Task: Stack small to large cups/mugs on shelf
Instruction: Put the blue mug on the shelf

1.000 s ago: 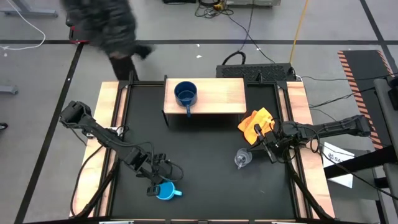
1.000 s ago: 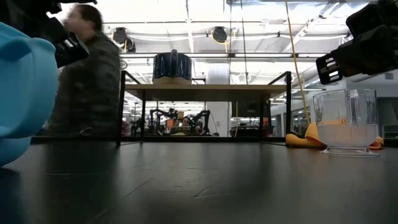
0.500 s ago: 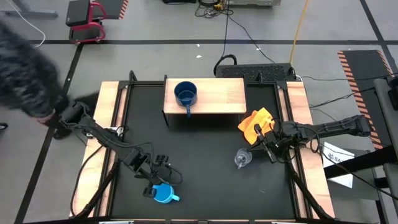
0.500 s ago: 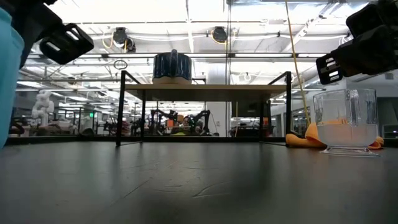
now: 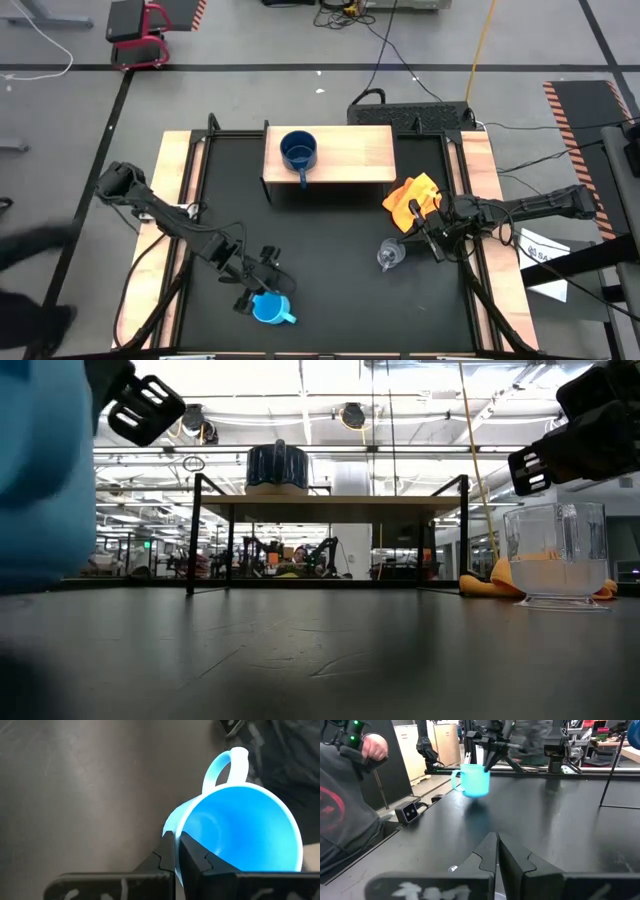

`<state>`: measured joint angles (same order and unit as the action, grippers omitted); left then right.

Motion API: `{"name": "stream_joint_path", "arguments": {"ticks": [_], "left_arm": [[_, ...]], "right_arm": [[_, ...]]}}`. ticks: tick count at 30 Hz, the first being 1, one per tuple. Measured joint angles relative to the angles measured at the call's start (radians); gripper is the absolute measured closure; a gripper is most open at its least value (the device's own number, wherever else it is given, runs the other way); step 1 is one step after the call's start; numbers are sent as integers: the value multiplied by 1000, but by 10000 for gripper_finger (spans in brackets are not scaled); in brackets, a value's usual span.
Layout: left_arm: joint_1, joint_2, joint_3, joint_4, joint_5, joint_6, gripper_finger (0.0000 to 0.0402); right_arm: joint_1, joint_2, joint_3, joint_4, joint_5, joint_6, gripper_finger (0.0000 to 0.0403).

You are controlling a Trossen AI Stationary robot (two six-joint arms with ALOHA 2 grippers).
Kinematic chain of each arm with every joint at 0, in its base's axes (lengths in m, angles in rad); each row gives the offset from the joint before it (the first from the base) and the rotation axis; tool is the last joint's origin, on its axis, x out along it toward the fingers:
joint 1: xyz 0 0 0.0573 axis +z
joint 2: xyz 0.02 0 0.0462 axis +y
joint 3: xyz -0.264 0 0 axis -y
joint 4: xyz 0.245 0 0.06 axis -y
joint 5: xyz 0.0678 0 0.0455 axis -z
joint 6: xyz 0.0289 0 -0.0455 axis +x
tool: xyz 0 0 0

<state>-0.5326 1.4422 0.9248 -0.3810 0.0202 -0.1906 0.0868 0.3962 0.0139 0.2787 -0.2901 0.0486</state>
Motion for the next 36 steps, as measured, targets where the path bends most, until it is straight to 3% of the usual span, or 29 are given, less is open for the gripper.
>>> {"name": "stream_joint_path", "arguments": {"ticks": [18, 28, 36], "left_arm": [[220, -362, 1, 87, -121, 297, 398], [364, -425, 1, 347, -249, 403, 398], [518, -436, 3, 390, -285, 380, 397]], "right_arm": [[0, 6, 0, -7, -1, -8, 394], [0, 7, 0, -10, -2, -8, 394], [0, 7, 0, -14, -2, -5, 394]]}}
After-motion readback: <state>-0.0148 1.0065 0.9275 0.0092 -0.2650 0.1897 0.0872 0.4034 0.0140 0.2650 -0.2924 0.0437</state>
